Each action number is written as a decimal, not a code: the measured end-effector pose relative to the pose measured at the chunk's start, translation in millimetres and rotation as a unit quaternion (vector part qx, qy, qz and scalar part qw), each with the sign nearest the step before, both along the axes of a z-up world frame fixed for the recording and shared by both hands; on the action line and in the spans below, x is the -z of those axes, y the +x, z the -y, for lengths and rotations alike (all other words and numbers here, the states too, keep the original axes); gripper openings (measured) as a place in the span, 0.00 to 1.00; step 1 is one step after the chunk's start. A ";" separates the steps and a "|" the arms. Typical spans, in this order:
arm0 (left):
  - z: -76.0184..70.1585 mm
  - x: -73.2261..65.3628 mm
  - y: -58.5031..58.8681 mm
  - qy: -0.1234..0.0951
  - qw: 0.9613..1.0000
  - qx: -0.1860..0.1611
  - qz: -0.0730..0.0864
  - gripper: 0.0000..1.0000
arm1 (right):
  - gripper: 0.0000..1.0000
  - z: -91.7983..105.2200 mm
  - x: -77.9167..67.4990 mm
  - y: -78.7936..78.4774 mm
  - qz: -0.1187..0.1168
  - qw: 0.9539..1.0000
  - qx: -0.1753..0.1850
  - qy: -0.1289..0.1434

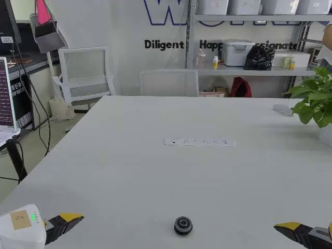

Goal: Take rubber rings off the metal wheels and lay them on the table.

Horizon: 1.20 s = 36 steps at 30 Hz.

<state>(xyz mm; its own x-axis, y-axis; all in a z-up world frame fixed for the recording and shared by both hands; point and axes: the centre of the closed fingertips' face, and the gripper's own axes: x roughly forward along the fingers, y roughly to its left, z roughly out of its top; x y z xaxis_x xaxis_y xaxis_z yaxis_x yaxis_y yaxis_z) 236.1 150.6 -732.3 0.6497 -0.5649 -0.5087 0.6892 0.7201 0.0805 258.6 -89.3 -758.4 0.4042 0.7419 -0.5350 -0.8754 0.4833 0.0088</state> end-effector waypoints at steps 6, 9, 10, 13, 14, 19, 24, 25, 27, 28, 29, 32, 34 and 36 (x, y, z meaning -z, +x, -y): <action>-3.1 0.4 2.6 0.002 1.000 -0.004 0.000 0.97 | 0.99 -1.6 -0.8 4.3 0.001 1.000 -0.002 0.003; -2.2 0.8 4.5 0.000 1.000 -0.005 -0.002 0.97 | 0.99 -2.1 0.0 5.0 0.001 1.000 -0.004 0.002; -1.4 1.0 4.8 0.000 1.000 -0.004 -0.002 0.97 | 0.99 -1.9 0.4 5.5 0.001 1.000 -0.004 0.002; 0.3 2.4 6.1 0.003 1.000 0.000 -0.003 0.97 | 0.99 -1.1 0.7 6.6 0.000 1.000 -0.003 0.003; 0.6 2.5 6.5 0.003 1.000 0.000 -0.003 0.97 | 0.99 -0.8 0.8 7.0 0.000 1.000 -0.002 0.003; 1.1 2.0 9.8 0.002 1.000 0.001 -0.003 0.97 | 0.99 1.0 3.0 7.3 -0.002 1.000 0.000 0.003; 1.3 2.9 12.2 0.001 1.000 0.000 -0.003 0.97 | 0.99 2.5 5.1 7.9 -0.005 1.000 0.002 0.005; 1.5 4.1 12.8 0.001 1.000 0.001 -0.004 0.97 | 0.99 2.7 5.8 8.0 -0.005 1.000 0.002 0.004; 1.9 6.6 13.2 0.002 1.000 0.002 -0.006 0.97 | 0.99 3.1 8.1 8.3 -0.007 1.000 0.001 0.003; 1.9 7.1 13.3 0.002 1.000 0.002 -0.006 0.97 | 0.99 2.9 9.5 8.9 -0.009 1.000 0.001 0.003; 1.9 8.6 13.6 0.003 1.000 0.003 -0.008 0.97 | 0.99 2.7 10.2 9.1 -0.010 1.000 0.002 0.003; 1.5 12.4 15.0 0.003 1.000 0.003 -0.012 0.97 | 0.99 1.0 13.8 10.7 -0.014 1.000 0.001 0.005; 1.2 15.1 16.2 0.004 1.000 0.004 -0.015 0.97 | 0.99 0.1 16.8 11.7 -0.015 1.000 0.000 0.004; 1.0 16.5 17.8 0.005 1.000 0.005 -0.016 0.97 | 0.99 -1.5 21.2 13.2 -0.020 1.000 -0.001 0.005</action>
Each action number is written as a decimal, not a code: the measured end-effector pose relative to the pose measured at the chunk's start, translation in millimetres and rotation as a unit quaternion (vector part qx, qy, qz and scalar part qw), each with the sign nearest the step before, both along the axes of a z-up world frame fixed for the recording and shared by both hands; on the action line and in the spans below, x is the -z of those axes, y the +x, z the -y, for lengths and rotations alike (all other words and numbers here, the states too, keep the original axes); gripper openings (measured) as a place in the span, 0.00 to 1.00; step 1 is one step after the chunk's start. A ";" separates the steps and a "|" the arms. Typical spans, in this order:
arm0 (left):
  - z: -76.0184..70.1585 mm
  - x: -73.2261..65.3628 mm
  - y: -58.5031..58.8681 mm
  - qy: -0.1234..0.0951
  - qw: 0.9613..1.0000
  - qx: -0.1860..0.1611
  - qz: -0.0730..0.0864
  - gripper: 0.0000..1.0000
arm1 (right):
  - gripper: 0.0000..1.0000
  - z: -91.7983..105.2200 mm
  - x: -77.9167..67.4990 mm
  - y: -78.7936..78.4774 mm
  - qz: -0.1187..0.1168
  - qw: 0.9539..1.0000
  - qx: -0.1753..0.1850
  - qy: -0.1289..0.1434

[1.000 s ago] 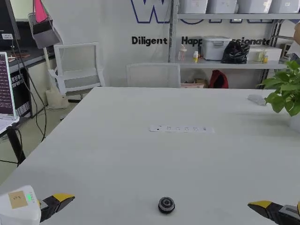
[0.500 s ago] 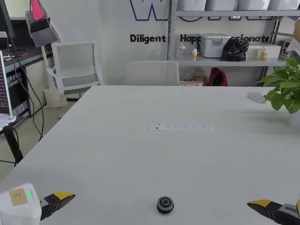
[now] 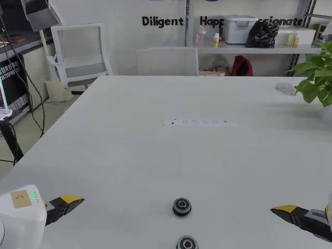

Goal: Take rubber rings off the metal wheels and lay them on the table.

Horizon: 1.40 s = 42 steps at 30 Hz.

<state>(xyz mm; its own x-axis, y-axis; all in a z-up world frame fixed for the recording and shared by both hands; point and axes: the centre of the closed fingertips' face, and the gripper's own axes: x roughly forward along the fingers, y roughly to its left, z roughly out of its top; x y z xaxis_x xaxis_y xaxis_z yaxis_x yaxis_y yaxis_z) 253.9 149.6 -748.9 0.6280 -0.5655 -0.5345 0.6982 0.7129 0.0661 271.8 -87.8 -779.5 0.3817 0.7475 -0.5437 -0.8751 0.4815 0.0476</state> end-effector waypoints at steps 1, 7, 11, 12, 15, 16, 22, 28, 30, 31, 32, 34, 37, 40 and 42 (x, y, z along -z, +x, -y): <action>-0.2 0.9 1.7 0.000 1.000 0.000 0.000 0.97 | 0.99 -0.7 1.4 0.4 -0.002 1.000 -0.001 0.000; -1.3 7.4 8.0 0.002 1.000 0.002 -0.007 0.97 | 0.99 -6.5 8.9 3.9 -0.008 1.000 -0.008 0.000; 0.9 10.2 10.4 0.006 1.000 0.009 -0.010 0.97 | 0.99 -9.9 11.3 7.1 -0.008 1.000 -0.013 0.004; 1.8 11.0 10.8 0.008 1.000 0.011 -0.010 0.97 | 0.99 -10.8 11.6 7.9 -0.007 1.000 -0.014 0.005; 2.3 12.4 13.8 0.009 1.000 0.014 -0.010 0.97 | 0.99 -13.7 13.4 10.4 -0.006 1.000 -0.019 0.007; 2.4 12.5 14.2 0.009 1.000 0.014 -0.010 0.97 | 0.99 -14.9 14.0 11.6 -0.005 1.000 -0.021 0.009; 2.5 10.5 20.2 0.009 1.000 0.021 -0.003 0.95 | 0.99 -20.6 17.7 12.9 -0.010 0.999 -0.031 0.011; 0.7 10.2 23.1 0.023 0.999 0.036 0.002 0.94 | 0.99 -24.3 21.9 11.2 -0.013 0.999 -0.042 0.008; 0.3 10.0 23.9 0.027 0.999 0.042 0.004 0.94 | 0.99 -24.4 22.9 11.6 -0.013 0.999 -0.043 0.008; 0.3 10.1 24.3 0.028 0.999 0.043 0.004 0.94 | 0.99 -24.4 23.4 11.9 -0.013 0.999 -0.043 0.008; 0.0 10.3 25.0 0.030 0.999 0.045 0.003 0.94 | 0.99 -24.3 23.8 12.2 -0.013 0.999 -0.043 0.008; 0.2 10.6 26.0 0.030 0.998 0.046 0.003 0.94 | 0.99 -24.1 24.4 12.7 -0.012 0.999 -0.043 0.007; 1.9 10.5 28.1 0.026 0.999 0.048 0.002 0.94 | 0.99 -23.7 25.5 15.6 -0.011 0.999 -0.042 0.004; 5.4 11.3 28.6 0.024 0.998 0.053 0.001 0.93 | 0.99 -25.1 23.3 17.4 -0.008 0.999 -0.041 0.008; 7.8 13.1 28.3 0.026 0.998 0.058 -0.001 0.93 | 0.99 -25.8 21.9 18.0 -0.006 0.999 -0.041 0.009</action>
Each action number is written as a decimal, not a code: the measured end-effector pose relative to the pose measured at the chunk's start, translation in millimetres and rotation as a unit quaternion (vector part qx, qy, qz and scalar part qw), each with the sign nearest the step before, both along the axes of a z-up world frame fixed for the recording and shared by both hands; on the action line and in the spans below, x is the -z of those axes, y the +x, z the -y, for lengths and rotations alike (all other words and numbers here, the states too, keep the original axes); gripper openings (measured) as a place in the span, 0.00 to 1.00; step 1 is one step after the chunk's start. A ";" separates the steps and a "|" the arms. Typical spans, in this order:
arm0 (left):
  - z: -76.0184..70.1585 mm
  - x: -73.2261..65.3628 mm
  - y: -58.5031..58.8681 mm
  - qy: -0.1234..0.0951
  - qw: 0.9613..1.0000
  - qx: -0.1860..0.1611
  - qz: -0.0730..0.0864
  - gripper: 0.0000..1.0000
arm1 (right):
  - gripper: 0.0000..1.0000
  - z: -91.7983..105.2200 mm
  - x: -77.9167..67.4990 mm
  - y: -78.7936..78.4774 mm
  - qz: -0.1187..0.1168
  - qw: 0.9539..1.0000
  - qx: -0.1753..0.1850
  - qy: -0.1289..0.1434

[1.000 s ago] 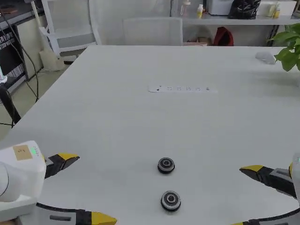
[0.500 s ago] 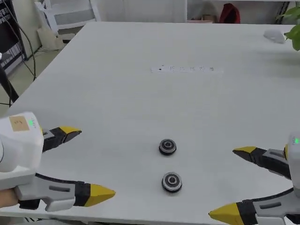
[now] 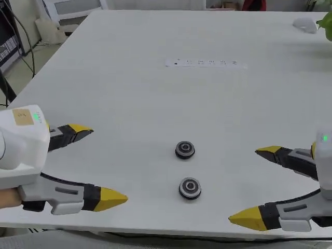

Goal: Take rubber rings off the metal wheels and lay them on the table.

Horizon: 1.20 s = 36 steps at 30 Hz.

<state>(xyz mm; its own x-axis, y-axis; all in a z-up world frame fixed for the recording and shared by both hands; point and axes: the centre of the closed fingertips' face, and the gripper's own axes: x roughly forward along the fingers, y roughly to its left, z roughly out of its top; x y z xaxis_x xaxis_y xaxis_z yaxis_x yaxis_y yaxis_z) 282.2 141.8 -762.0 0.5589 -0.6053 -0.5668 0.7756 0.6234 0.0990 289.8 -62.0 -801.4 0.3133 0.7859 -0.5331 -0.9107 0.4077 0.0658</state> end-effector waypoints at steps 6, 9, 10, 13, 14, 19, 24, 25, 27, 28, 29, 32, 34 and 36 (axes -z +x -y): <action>5.5 1.0 3.4 0.004 1.000 0.011 0.000 0.91 | 0.99 -1.6 -2.4 3.1 0.004 1.000 0.000 0.006; 9.7 0.8 5.2 0.004 1.000 0.017 0.001 0.90 | 0.97 -2.8 -2.9 4.2 0.006 1.000 -0.002 0.010; 11.7 1.6 5.9 0.005 1.000 0.019 0.000 0.90 | 0.97 -3.5 -2.4 4.5 0.007 1.000 -0.002 0.011; 16.3 4.1 6.5 0.007 1.000 0.026 -0.001 0.89 | 0.96 -5.7 0.0 4.1 0.008 1.000 -0.006 0.011; 18.3 4.9 6.6 0.006 1.000 0.029 0.000 0.89 | 0.96 -6.5 0.6 3.9 0.009 1.000 -0.008 0.011; 24.5 7.4 8.4 -0.001 0.999 0.034 -0.001 0.88 | 0.94 -12.6 3.0 3.9 0.005 1.000 -0.013 0.016; 30.6 7.4 10.5 -0.009 0.999 0.040 0.002 0.86 | 0.90 -16.5 5.8 6.8 0.010 1.000 -0.015 0.022; 32.6 7.6 10.8 -0.010 0.999 0.043 0.003 0.85 | 0.89 -17.5 6.5 7.1 0.011 1.000 -0.017 0.022; 35.9 8.1 11.0 -0.012 0.999 0.050 0.004 0.85 | 0.86 -19.1 6.9 7.8 0.017 0.999 -0.022 0.023; 37.6 7.9 10.9 -0.015 0.999 0.052 0.004 0.85 | 0.83 -19.7 6.9 7.8 0.018 0.999 -0.024 0.024; 39.6 7.7 11.1 -0.019 0.998 0.055 0.004 0.85 | 0.82 -20.9 7.0 8.0 0.018 0.999 -0.025 0.025; 42.9 9.8 10.7 -0.014 0.998 0.064 0.005 0.83 | 0.82 -23.5 7.1 8.2 0.016 0.999 -0.025 0.029; 44.9 11.7 9.5 -0.011 0.997 0.072 0.003 0.82 | 0.81 -25.0 7.3 8.9 0.017 0.999 -0.026 0.032; 47.7 11.4 9.1 -0.020 0.997 0.075 -0.002 0.81 | 0.79 -27.9 6.3 7.8 0.021 0.999 -0.032 0.034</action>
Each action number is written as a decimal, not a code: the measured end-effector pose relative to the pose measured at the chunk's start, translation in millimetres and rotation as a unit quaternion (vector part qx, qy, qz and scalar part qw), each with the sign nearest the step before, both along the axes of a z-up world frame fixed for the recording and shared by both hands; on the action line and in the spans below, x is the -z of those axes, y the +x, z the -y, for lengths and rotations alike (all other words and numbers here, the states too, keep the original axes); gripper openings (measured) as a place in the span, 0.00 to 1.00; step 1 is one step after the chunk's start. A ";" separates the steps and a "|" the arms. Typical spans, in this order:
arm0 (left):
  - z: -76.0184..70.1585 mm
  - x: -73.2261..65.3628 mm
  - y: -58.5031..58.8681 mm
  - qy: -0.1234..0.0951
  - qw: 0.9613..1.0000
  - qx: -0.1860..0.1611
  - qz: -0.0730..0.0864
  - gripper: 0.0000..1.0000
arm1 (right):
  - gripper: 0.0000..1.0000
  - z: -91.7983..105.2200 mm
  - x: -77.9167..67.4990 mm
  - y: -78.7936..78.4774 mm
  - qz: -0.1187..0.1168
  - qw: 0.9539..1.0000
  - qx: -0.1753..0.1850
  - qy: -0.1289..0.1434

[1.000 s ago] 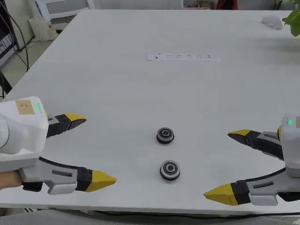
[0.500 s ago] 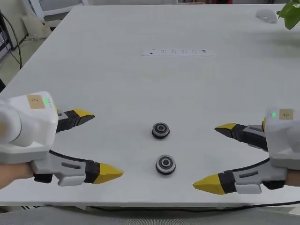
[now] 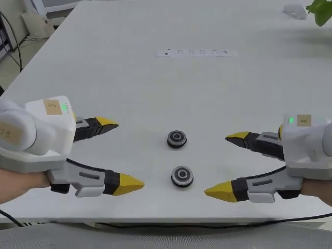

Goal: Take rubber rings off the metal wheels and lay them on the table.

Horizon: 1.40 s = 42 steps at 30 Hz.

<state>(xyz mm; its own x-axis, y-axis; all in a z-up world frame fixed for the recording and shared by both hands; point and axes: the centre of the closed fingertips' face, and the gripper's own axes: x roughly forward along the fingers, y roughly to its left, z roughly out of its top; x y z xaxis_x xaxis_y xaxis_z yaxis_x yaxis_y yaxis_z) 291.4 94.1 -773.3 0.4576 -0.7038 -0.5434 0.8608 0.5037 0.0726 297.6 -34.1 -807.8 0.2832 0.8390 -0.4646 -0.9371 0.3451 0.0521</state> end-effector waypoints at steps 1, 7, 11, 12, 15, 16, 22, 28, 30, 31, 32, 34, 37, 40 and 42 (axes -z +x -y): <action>1.6 -0.4 0.4 -0.005 1.000 0.002 -0.003 0.81 | 0.78 -2.3 0.0 -0.8 0.001 1.000 -0.002 -0.001; 5.6 3.8 3.1 0.008 1.000 0.017 -0.003 0.78 | 0.74 -11.5 3.0 -2.7 0.006 1.000 -0.012 -0.007; 10.6 5.4 2.2 0.008 0.999 0.031 -0.005 0.76 | 0.69 -12.4 4.5 -3.1 0.013 1.000 -0.024 -0.006; 11.3 5.4 2.4 0.005 1.000 0.030 -0.008 0.76 | 0.67 -12.7 4.5 -3.2 0.013 1.000 -0.025 -0.005; 15.4 6.5 3.8 0.000 0.999 0.034 -0.012 0.73 | 0.64 -14.8 7.6 -3.5 0.013 0.999 -0.031 -0.006; 16.3 7.8 4.0 0.002 0.999 0.036 -0.013 0.73 | 0.63 -15.0 9.3 -3.4 0.014 0.999 -0.033 -0.009; 26.1 15.8 2.8 0.013 0.998 0.059 -0.021 0.70 | 0.56 -17.6 14.6 -2.8 0.004 0.999 -0.039 -0.004; 36.9 22.3 3.2 0.018 0.996 0.077 -0.027 0.67 | 0.49 -19.3 18.8 -1.1 0.007 0.999 -0.043 -0.008; 40.6 24.8 2.8 0.020 0.996 0.084 -0.028 0.66 | 0.47 -20.1 19.6 -0.7 0.006 0.999 -0.043 -0.009; 41.9 25.7 3.0 0.021 0.996 0.085 -0.029 0.65 | 0.46 -20.0 21.1 0.9 0.005 0.999 -0.043 -0.008; 43.1 26.6 3.2 0.021 0.996 0.087 -0.030 0.65 | 0.46 -20.3 21.8 1.3 0.005 0.999 -0.044 -0.008; 45.8 28.4 4.7 0.021 0.995 0.090 -0.032 0.64 | 0.45 -22.2 22.7 0.4 0.002 0.999 -0.046 -0.008; 50.1 32.1 5.9 0.014 0.995 0.093 -0.045 0.61 | 0.44 -25.3 23.9 0.9 -0.010 0.999 -0.046 0.003; 52.8 35.6 6.2 0.019 0.994 0.097 -0.049 0.56 | 0.41 -27.5 25.7 1.3 -0.012 0.999 -0.048 0.004; 56.3 36.2 5.7 0.014 0.993 0.100 -0.054 0.55 | 0.40 -28.9 27.8 1.2 -0.014 0.999 -0.050 0.004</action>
